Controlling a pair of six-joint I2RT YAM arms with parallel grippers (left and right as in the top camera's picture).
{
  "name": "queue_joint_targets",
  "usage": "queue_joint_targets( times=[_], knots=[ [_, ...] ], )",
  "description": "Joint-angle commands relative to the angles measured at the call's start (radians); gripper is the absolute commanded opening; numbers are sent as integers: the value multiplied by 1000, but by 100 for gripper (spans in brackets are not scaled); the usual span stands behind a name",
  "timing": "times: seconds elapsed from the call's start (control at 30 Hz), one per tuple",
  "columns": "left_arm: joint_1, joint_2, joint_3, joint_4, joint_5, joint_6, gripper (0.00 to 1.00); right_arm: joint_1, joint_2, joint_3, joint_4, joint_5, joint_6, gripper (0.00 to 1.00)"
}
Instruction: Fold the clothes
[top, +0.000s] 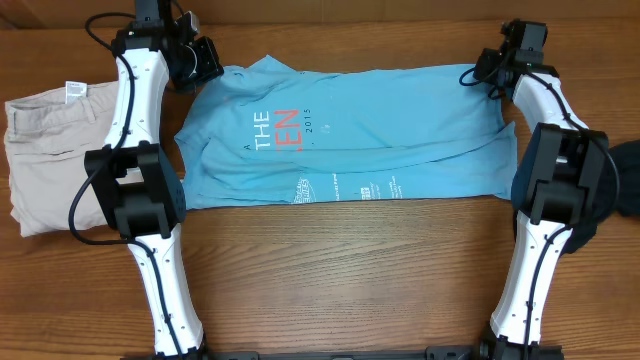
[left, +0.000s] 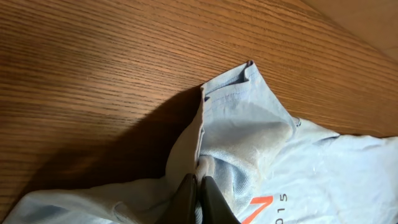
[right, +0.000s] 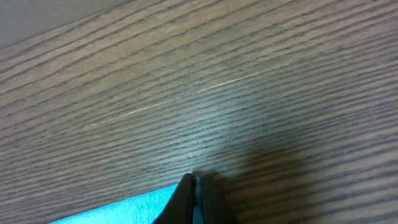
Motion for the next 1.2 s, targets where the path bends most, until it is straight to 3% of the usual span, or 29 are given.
queue_joint_targets(
  times=[0.0,0.47,0.9,1.17],
  knots=[
    [0,-38,24,6,0,38,4,1,-12,21,-55,0,2,4],
    [9,-82,25,-75,32,38,4,-61,-209,47,-301,63,1,4],
    [58,-126,24,-324,26,69,4,-79,-323,48,-576,62,1,4],
    [66,-126,24,-476,-126,89,4,-100,-341,48,-832,80,1,4]
  ],
)
